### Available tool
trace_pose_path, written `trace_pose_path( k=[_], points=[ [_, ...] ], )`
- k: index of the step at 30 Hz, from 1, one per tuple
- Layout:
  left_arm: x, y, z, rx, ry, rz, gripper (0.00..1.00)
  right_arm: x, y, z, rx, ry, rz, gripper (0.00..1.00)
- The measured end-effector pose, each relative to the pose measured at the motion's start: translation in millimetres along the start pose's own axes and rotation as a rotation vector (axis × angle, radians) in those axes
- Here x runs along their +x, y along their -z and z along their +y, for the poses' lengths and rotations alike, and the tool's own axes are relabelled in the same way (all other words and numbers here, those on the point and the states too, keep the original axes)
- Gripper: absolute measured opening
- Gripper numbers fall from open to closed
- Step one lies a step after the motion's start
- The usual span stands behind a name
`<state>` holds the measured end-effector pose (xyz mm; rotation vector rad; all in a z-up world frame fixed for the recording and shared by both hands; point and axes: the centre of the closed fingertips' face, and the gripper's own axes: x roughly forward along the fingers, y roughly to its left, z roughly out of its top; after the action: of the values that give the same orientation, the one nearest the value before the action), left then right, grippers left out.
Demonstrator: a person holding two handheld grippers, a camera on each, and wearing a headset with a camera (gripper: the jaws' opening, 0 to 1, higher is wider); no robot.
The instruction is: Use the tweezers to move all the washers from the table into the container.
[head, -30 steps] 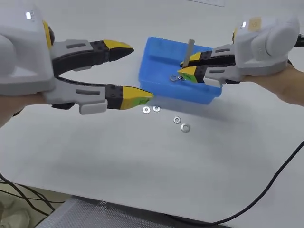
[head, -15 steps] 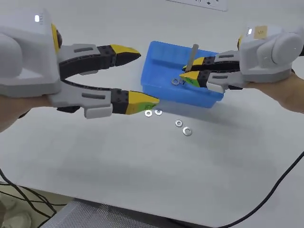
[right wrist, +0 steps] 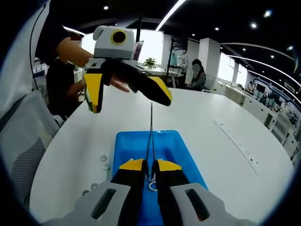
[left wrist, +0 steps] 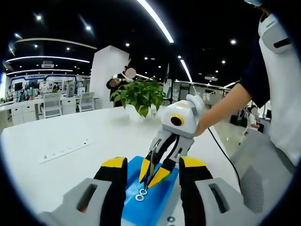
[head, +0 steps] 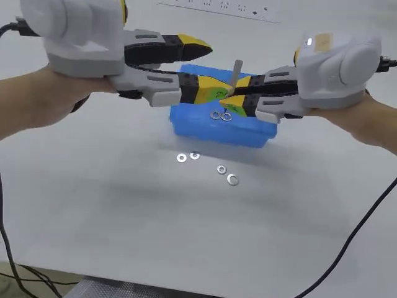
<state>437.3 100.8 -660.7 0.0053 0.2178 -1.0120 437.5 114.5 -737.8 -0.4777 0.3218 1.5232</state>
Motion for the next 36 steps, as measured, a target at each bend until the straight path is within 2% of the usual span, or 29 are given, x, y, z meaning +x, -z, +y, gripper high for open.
trace_pose_path(
  k=[3, 7, 9, 11, 14, 17, 21, 23, 28, 30, 36],
  points=[
    [7.0, 0.9, -1.0, -0.003, 0.025, 0.015, 0.48, -0.5, 0.0, -0.6, -0.004, -0.001, 0.002, 0.10],
    [11.6, 4.6, -5.9, 0.011, 0.080, 0.047, 0.36, -1.2, -0.2, -1.1, -0.004, -0.002, -0.001, 0.10],
    [11.9, 4.6, -7.9, 0.014, 0.102, 0.055, 0.36, -1.5, 0.0, -0.3, -0.003, -0.006, 0.000, 0.10],
    [11.8, 2.9, -10.3, 0.015, 0.124, 0.058, 0.32, -1.5, -0.3, 1.4, -0.004, -0.015, -0.002, 0.10],
    [12.2, -0.3, -15.7, -0.004, 0.167, 0.055, 0.21, -0.7, -0.9, 4.1, -0.005, -0.027, -0.005, 0.10],
    [13.0, -2.8, -17.7, -0.023, 0.186, 0.049, 0.19, 0.4, -1.1, 6.8, -0.008, -0.037, -0.003, 0.10],
    [13.8, -5.1, -20.5, -0.012, 0.208, 0.049, 0.09, 0.6, -2.9, 10.0, -0.013, -0.049, -0.007, 0.10],
    [13.8, -5.8, -22.1, -0.004, 0.221, 0.049, 0.08, 0.3, -3.8, 10.6, -0.011, -0.053, -0.011, 0.10],
    [12.5, -5.0, -22.1, 0.053, 0.241, 0.050, 0.07, -0.1, -3.9, 10.7, -0.016, -0.056, -0.011, 0.10],
    [12.9, -4.3, -19.4, 0.103, 0.227, 0.052, 0.05, 0.4, -3.4, 11.6, -0.022, -0.058, -0.007, 0.10],
    [13.3, -5.7, -17.8, 0.163, 0.221, 0.052, 0.04, 0.3, -3.8, 9.5, -0.029, -0.046, -0.006, 0.11]
  ],
)
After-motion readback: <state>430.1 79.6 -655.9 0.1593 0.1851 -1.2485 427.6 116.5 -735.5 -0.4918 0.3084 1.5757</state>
